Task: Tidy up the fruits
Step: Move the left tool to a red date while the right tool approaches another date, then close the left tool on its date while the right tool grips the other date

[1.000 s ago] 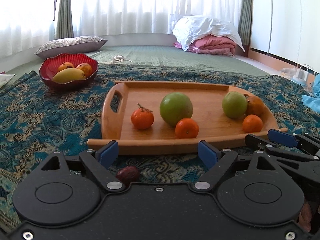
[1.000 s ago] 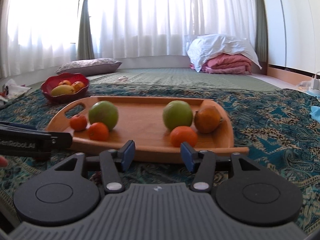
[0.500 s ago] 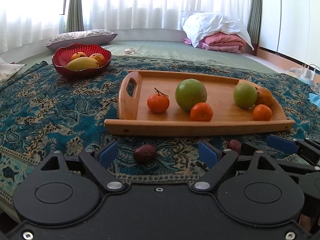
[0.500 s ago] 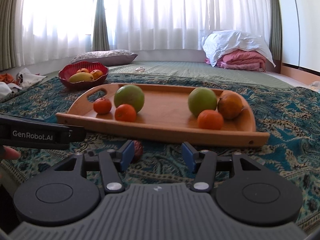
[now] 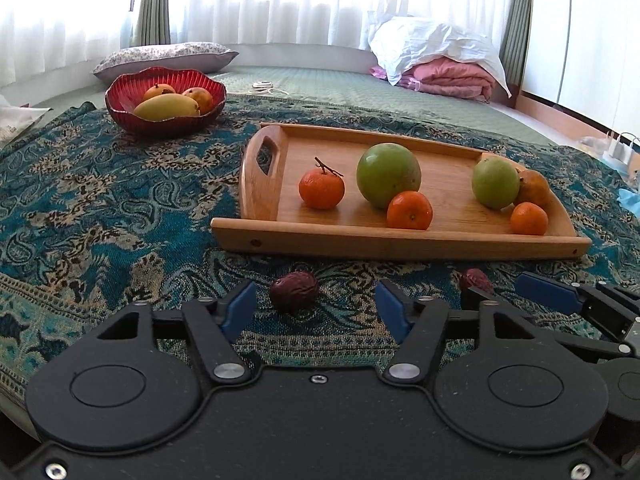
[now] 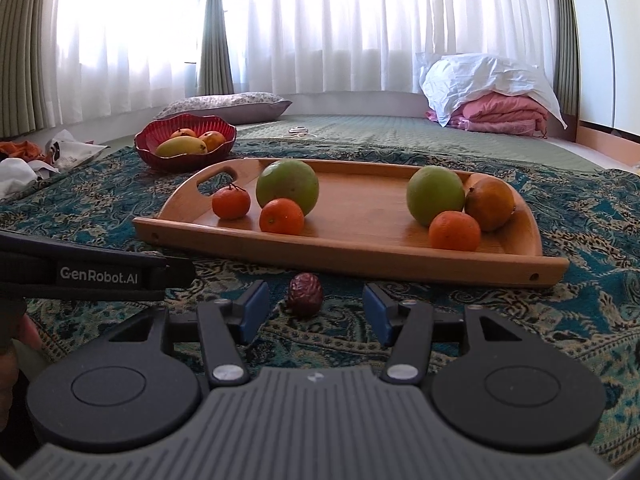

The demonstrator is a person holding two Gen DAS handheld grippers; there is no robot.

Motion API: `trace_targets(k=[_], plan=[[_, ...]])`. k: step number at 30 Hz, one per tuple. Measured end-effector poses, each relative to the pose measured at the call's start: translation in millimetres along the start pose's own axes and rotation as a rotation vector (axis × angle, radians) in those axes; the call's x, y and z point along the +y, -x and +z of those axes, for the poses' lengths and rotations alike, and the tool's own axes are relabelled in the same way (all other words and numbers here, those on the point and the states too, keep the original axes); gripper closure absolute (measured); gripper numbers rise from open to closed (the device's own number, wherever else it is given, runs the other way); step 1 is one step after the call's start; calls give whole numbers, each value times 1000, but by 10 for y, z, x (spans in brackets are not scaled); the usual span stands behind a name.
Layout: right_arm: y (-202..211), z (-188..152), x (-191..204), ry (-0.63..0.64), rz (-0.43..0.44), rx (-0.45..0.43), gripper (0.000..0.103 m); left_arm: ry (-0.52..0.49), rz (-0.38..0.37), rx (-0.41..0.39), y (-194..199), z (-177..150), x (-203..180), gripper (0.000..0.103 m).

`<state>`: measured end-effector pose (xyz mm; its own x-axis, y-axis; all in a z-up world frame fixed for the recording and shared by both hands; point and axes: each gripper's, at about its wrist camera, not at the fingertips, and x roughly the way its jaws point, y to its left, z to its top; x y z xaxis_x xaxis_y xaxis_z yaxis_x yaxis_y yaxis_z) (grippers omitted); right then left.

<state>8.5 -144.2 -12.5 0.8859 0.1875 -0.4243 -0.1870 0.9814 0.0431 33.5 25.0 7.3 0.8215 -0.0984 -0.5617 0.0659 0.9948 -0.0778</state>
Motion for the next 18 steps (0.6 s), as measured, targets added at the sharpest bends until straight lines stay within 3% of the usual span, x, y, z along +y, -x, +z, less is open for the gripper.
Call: trace_targets(k=[6, 18], plan=[[-31, 5, 51, 14, -3, 6, 51, 14, 5, 13, -39, 6, 20, 53], [-77, 29, 83, 7, -4, 8, 52, 25, 13, 16, -91, 16, 36, 58]])
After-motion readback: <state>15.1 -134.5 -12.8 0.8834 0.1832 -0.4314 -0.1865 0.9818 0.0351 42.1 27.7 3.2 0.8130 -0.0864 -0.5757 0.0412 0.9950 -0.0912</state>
